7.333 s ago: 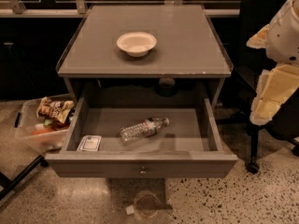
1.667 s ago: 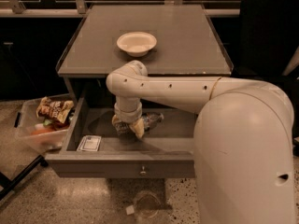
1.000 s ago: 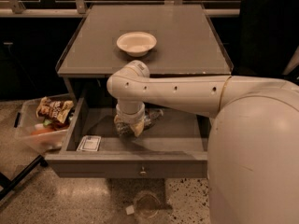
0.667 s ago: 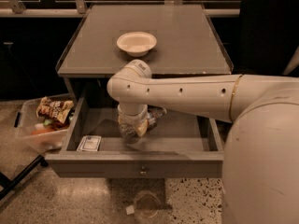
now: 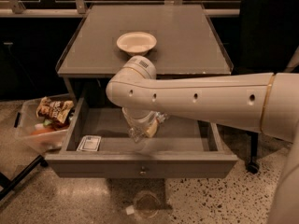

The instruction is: Pick water bottle from top drawer and place on counter

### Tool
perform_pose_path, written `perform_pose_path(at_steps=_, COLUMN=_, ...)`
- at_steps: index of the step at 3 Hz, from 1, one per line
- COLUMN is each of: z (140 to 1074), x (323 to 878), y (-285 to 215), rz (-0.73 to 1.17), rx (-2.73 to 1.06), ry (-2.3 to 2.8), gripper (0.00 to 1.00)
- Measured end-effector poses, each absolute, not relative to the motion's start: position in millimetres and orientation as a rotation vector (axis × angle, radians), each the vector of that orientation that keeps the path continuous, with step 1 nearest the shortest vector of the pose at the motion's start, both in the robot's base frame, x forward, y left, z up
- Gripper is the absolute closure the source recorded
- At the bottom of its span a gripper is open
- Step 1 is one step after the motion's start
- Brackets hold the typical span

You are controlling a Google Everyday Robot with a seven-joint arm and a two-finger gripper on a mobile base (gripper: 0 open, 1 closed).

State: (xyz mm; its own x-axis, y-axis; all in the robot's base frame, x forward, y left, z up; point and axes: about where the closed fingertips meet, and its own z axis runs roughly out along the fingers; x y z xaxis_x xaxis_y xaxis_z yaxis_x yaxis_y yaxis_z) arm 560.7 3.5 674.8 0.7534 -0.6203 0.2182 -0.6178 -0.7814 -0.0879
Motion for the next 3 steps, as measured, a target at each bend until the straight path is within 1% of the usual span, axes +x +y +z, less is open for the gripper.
perform_pose_path(at_steps=1, z=716, x=558, y=-18, rz=-0.509, rx=-2.943, ry=1.101, gripper=1.0)
perform_pose_path(at_steps=2, z=758, x=566, y=-38, rz=-0.622, rx=-2.951, ry=1.14, gripper=1.0)
perform_pose_path(at_steps=3, z=804, x=579, y=-48, rz=-0.745, rx=-2.951, ry=1.17, gripper=1.0)
